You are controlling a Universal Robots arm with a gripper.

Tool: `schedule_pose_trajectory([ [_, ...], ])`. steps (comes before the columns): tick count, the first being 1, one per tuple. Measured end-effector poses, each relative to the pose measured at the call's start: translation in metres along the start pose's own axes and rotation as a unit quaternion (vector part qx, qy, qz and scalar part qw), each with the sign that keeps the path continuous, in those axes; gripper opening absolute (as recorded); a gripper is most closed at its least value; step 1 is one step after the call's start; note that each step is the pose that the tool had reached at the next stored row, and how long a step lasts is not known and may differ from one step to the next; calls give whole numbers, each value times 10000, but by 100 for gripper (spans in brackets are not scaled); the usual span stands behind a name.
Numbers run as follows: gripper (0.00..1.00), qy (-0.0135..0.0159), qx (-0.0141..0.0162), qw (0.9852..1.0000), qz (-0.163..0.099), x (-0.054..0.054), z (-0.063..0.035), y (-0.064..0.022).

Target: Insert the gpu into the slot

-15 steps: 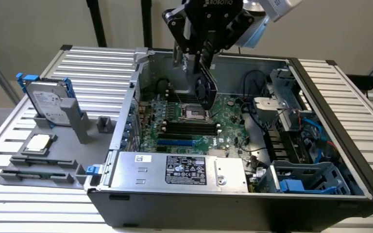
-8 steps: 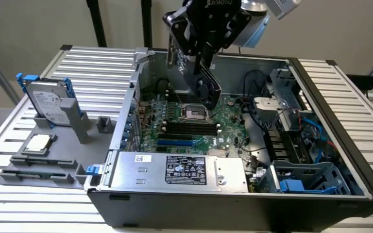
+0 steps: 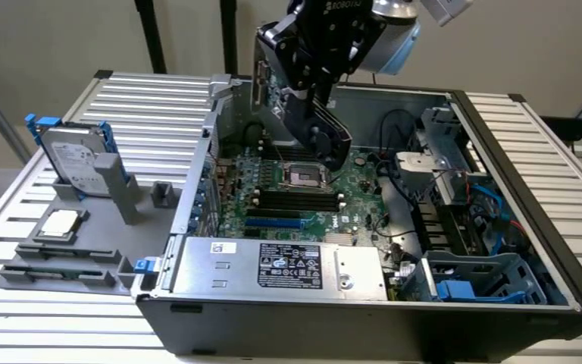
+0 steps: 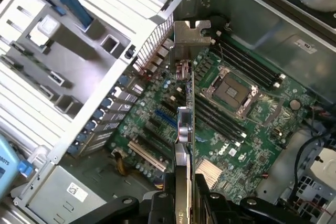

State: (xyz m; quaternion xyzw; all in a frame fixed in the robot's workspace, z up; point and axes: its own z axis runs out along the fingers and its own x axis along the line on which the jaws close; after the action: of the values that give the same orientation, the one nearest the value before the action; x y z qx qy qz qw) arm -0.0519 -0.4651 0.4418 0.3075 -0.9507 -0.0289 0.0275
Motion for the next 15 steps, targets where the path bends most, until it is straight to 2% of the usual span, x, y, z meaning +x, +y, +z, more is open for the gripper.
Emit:
schedule_pose_trajectory([
  [4,26,4,19,9993,-362,0,3,0],
  [7,26,-16,25,9980,-624,0,6,0],
  [11,26,-82,7,9957,-922,0,13,0],
  [15,26,-168,-36,9928,-1188,0,20,0],
])
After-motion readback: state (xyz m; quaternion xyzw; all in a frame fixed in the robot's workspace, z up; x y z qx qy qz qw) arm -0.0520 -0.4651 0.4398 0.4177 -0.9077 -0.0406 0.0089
